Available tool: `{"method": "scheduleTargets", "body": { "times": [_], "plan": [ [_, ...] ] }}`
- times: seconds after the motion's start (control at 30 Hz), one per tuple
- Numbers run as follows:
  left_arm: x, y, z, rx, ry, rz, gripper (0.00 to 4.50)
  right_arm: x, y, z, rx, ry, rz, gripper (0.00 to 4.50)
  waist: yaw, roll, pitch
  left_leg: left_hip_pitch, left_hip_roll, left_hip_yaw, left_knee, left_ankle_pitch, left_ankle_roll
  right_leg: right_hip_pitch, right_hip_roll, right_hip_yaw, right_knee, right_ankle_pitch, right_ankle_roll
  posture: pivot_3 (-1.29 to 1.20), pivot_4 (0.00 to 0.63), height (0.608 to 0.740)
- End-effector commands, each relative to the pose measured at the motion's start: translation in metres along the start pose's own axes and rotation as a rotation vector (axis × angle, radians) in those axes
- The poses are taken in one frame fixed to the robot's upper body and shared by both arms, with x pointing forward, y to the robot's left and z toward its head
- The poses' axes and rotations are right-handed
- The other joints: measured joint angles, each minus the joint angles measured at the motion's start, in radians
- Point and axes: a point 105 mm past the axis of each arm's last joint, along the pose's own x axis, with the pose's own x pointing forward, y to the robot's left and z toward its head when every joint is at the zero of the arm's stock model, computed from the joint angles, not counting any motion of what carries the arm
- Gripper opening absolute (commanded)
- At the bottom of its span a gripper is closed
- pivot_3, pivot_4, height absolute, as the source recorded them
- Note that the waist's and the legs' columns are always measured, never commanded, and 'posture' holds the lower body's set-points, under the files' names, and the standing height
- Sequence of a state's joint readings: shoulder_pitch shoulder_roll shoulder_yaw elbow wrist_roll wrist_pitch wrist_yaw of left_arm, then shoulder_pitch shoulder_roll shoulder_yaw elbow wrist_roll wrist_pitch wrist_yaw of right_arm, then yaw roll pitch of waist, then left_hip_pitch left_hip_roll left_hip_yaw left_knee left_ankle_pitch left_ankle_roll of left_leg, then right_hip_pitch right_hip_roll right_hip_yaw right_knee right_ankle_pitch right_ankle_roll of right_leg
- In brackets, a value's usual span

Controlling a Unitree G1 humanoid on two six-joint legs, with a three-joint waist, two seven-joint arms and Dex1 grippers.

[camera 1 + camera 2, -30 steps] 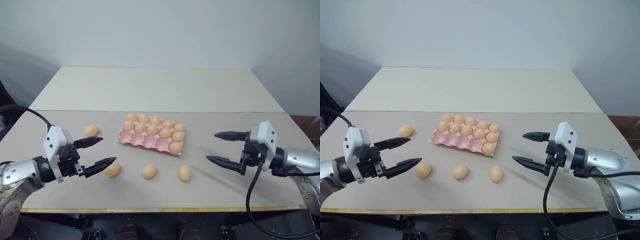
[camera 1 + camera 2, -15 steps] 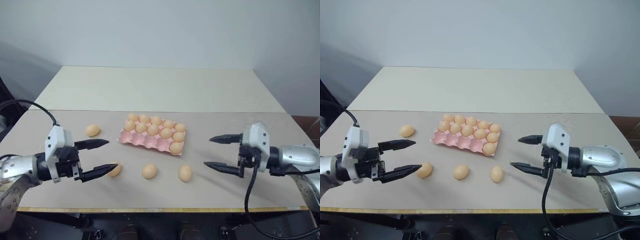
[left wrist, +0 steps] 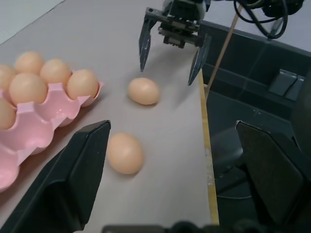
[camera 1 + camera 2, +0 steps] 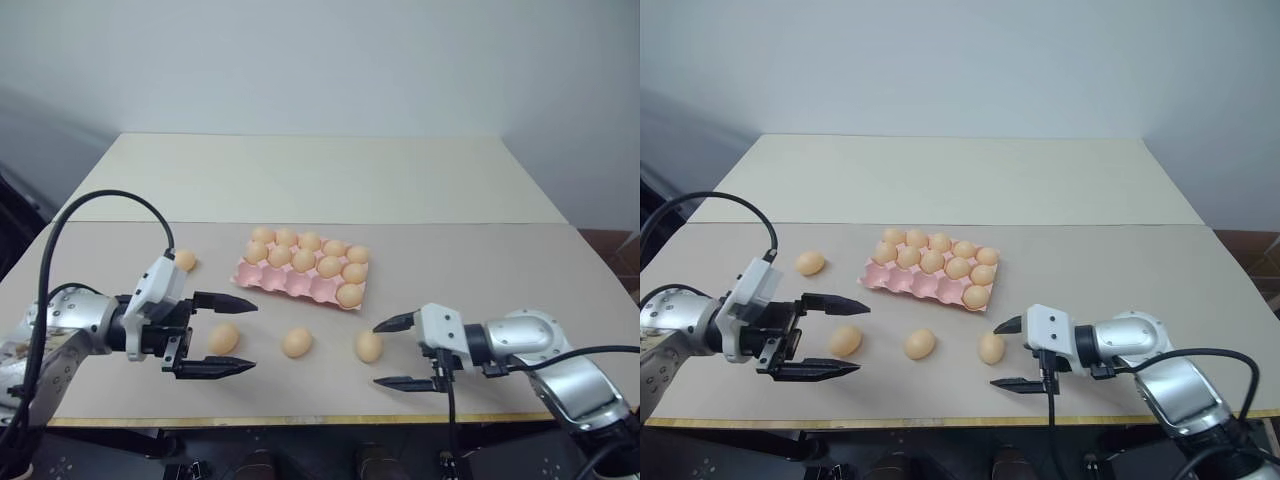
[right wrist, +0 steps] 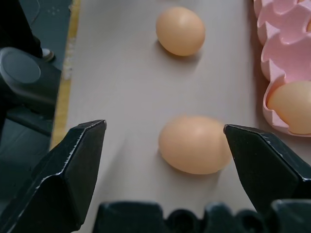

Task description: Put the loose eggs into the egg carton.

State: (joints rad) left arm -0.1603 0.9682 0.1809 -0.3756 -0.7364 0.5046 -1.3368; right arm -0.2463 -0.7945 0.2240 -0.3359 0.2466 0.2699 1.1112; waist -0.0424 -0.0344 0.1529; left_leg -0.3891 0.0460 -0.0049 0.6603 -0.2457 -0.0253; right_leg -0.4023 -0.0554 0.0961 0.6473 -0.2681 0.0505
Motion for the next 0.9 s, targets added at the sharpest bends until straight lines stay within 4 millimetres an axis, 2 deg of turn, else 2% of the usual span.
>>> {"method": "scheduleTargets", "body": {
  "times": [0.03,0.33,0.43,0.53,0.57,0.67,0.8,0.9],
  "plan": [
    [0.0,0.001,0.005,0.04,-0.004,-0.009,4.48,0.006,-0.009,0.003,-0.037,0.001,-0.045,4.5,0.0,0.0,0.0,-0.001,0.0,0.0,0.0,0.0,0.0,0.0,0.0,0.0,0.0,0.0,0.0,0.0,0.15,0.74],
    [-0.002,0.001,0.003,0.041,0.01,0.003,4.48,0.024,-0.006,-0.009,0.008,0.011,-0.018,4.5,-0.001,0.0,0.0,0.0,0.0,0.0,0.0,0.0,0.0,0.0,0.0,0.0,0.001,0.0,0.0,0.0,0.15,0.74],
    [-0.004,0.002,0.001,0.048,0.02,0.017,4.5,0.027,-0.01,-0.012,0.031,0.008,-0.032,3.92,-0.002,0.0,0.0,0.0,0.0,0.0,0.0,0.0,0.0,-0.001,0.0,0.0,0.001,0.0,0.0,0.0,0.15,0.74],
    [-0.005,0.003,0.001,0.052,0.02,0.03,4.5,0.026,-0.013,-0.013,0.022,0.011,-0.045,2.87,0.0,0.0,0.0,0.0,0.0,0.0,0.0,0.0,0.0,0.0,0.0,0.0,0.001,0.0,0.0,0.0,0.15,0.74],
    [-0.005,0.004,0.002,0.054,0.019,0.036,4.5,0.025,-0.014,-0.012,0.02,0.004,-0.056,2.67,0.001,0.0,0.0,0.0,0.0,0.0,0.0,0.0,0.0,0.0,0.0,0.0,0.0,0.0,0.0,0.0,0.15,0.74],
    [-0.007,0.01,0.004,0.077,-0.011,0.1,4.5,0.021,-0.027,0.007,-0.029,-0.044,-0.108,2.66,0.001,0.0,0.0,0.0,0.0,0.0,0.0,0.0,0.0,0.0,0.0,0.0,0.001,0.0,0.0,0.0,0.15,0.74],
    [-0.014,0.033,0.026,0.062,-0.183,0.313,4.5,0.018,-0.051,0.046,-0.047,-0.162,-0.2,2.66,-0.003,0.0,0.0,0.0,0.0,0.0,0.0,0.0,0.0,0.0,0.0,0.0,0.002,0.0,0.0,0.0,0.15,0.74],
    [-0.018,0.041,0.035,0.029,-0.26,0.378,4.5,0.024,-0.067,0.057,-0.057,-0.192,-0.27,2.66,-0.002,0.0,0.0,0.0,0.001,-0.002,0.0,0.0,0.0,-0.001,0.001,-0.001,0.002,0.001,-0.001,0.0,0.15,0.74]
  ]
}}
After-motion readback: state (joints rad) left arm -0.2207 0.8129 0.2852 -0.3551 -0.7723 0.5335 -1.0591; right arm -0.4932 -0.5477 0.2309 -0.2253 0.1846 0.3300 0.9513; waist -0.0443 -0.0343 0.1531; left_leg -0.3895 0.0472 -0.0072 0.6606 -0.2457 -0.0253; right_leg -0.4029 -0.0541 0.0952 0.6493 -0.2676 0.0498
